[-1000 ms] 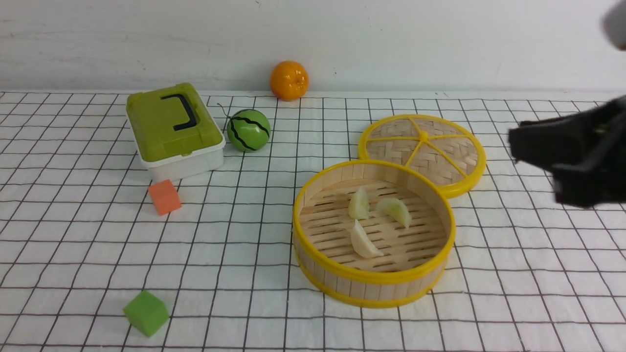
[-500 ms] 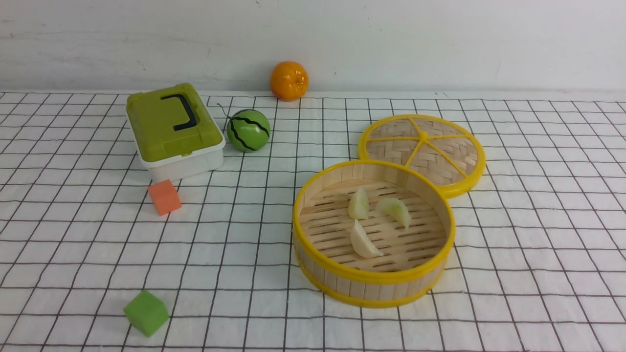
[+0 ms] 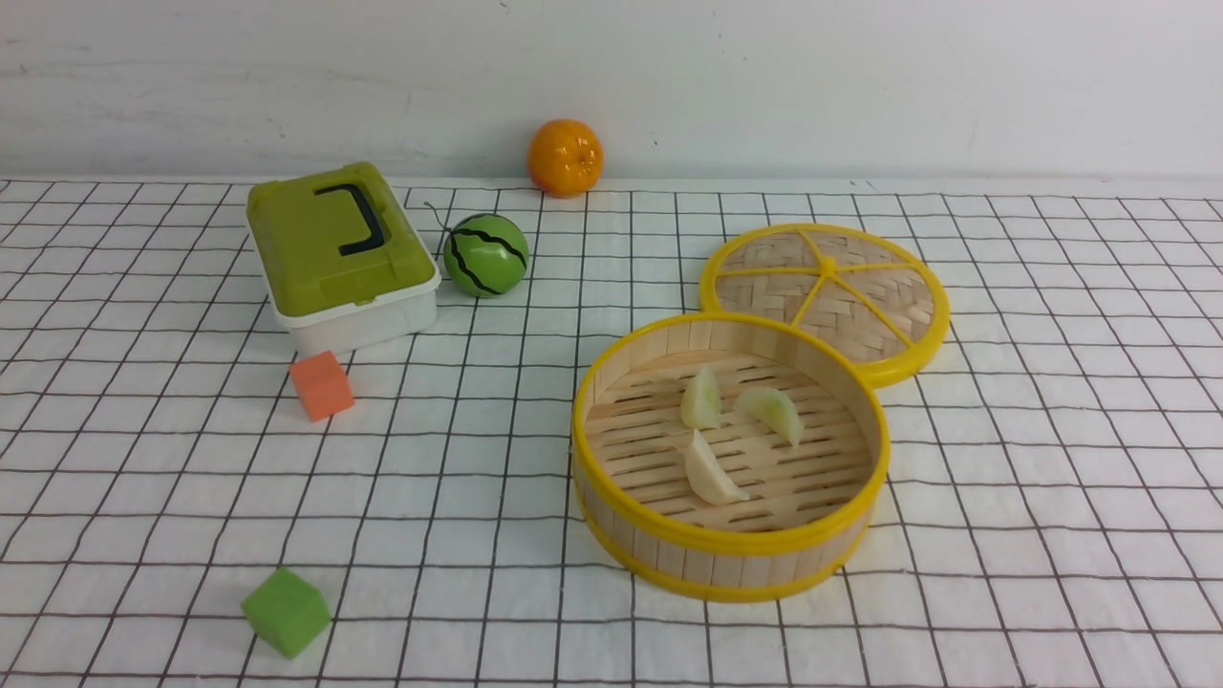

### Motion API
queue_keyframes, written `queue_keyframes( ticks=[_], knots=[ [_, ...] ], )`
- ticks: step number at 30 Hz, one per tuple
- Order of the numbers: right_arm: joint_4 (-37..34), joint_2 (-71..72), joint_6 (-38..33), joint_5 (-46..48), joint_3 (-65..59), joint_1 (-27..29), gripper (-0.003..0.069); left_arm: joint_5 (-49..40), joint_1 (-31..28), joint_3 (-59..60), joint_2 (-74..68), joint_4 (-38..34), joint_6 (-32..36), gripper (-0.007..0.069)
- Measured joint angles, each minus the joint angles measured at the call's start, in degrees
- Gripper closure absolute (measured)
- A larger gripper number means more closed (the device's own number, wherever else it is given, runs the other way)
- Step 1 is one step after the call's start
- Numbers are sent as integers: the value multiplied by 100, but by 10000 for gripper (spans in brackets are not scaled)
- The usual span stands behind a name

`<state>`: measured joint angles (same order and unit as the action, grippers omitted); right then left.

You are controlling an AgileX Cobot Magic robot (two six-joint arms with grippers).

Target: Put the dumplings into the steamer on the table with the white tablecloth.

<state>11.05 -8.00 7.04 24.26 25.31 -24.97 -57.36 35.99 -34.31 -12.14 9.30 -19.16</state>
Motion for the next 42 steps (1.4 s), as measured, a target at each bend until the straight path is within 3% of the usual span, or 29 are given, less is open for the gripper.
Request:
queue_keyframes(
  ticks=[3,7,11,14,25,42],
  knots=[
    [-60,0,114,-238,-559,713,681,0,0,0,0,0,0,385],
    [-680,91,108,-1205,-1499,1935,681,0,0,0,0,0,0,385],
    [-963,343,74,-1788,-2202,2511,681,0,0,0,0,0,0,385],
    [-984,688,63,-1702,-2645,2767,681,5,0,0,0,0,0,385],
    [-804,860,45,-345,-2664,2823,681,4,0,0,0,0,0,385],
    [-790,860,43,-234,-2640,2828,674,4,0,0,0,0,0,385]
  ],
)
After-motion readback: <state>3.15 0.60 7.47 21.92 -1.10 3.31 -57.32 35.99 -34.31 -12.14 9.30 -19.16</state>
